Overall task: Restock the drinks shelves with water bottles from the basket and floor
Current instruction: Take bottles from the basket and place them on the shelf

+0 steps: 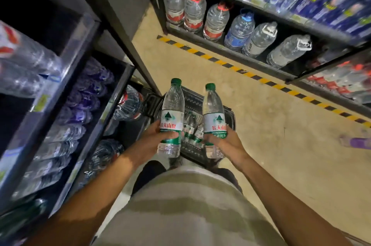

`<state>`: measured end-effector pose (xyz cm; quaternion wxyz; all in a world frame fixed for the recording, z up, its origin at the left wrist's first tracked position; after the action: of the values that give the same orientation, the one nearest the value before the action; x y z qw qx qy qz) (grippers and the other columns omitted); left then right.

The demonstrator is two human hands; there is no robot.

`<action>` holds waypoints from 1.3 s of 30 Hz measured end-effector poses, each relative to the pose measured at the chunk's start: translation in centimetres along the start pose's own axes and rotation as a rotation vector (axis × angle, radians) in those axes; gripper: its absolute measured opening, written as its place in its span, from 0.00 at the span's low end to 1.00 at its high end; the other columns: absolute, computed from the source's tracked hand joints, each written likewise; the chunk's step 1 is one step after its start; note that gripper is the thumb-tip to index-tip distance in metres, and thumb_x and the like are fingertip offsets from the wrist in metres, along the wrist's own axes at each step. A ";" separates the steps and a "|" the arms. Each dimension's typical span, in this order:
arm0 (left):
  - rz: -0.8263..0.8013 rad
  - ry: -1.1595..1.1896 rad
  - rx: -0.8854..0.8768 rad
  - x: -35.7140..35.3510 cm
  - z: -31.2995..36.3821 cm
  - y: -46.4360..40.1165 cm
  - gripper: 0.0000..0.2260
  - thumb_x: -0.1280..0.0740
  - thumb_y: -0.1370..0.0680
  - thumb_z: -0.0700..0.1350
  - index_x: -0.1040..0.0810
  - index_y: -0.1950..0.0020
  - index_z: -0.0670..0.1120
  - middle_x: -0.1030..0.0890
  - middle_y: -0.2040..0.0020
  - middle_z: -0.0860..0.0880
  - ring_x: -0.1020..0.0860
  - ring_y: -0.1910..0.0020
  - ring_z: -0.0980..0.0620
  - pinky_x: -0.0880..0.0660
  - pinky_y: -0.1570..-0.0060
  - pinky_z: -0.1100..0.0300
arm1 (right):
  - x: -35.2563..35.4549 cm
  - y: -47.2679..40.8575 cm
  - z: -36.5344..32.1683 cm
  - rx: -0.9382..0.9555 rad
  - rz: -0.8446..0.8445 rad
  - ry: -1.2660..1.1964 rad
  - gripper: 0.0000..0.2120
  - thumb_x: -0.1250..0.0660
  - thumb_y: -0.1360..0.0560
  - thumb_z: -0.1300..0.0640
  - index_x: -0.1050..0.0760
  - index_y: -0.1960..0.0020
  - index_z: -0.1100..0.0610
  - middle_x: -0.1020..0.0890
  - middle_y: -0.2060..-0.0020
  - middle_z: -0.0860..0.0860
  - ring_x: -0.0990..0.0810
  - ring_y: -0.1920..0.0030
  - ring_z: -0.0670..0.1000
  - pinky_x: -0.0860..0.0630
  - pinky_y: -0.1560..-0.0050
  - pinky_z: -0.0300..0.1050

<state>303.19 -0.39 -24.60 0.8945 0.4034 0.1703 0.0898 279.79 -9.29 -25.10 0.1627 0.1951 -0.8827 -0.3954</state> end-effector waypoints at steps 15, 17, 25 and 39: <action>0.343 0.369 -0.401 -5.3 2.3 9.9 0.24 0.28 0.24 0.52 0.25 0.29 0.46 0.18 0.36 0.40 0.20 0.36 0.38 0.28 0.32 0.40 | 2.9 6.5 -9.3 0.410 -0.399 -0.005 0.26 0.37 0.22 0.34 0.24 0.31 0.49 0.16 0.39 0.53 0.17 0.38 0.55 0.23 0.36 0.55; 0.406 0.395 -0.448 -6.3 1.5 11.3 0.24 0.26 0.24 0.53 0.23 0.32 0.44 0.18 0.38 0.38 0.19 0.38 0.38 0.24 0.37 0.43 | 2.9 6.6 -10.4 0.437 -0.468 0.036 0.25 0.36 0.23 0.34 0.22 0.34 0.48 0.15 0.42 0.52 0.15 0.42 0.54 0.21 0.42 0.52; 0.748 0.430 -0.507 -6.6 -2.7 19.8 0.25 0.19 0.33 0.49 0.25 0.41 0.46 0.13 0.48 0.44 0.13 0.51 0.45 0.18 0.55 0.52 | -1.3 8.6 -13.2 0.473 -0.729 0.173 0.25 0.21 0.30 0.47 0.22 0.40 0.60 0.12 0.49 0.56 0.13 0.50 0.56 0.17 0.53 0.46; 1.080 0.497 -0.641 0.9 -13.1 33.2 0.25 0.20 0.36 0.54 0.20 0.41 0.50 0.13 0.49 0.50 0.14 0.50 0.52 0.17 0.57 0.60 | -16.9 17.4 -8.8 0.500 -0.960 0.375 0.29 0.19 0.35 0.53 0.24 0.38 0.58 0.12 0.49 0.55 0.13 0.47 0.55 0.18 0.53 0.41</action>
<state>298.27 30.78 -7.95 0.7339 0.1138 0.1103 0.6605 294.63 3.82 -8.51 0.0675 0.6734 -0.7180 -0.1628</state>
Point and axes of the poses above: each hand's wrist, its own y-axis away from the middle knuckle, its own x-axis out of the back of the hand, z = x × y, the point moved 2 cm from there along -y, towards the middle knuckle
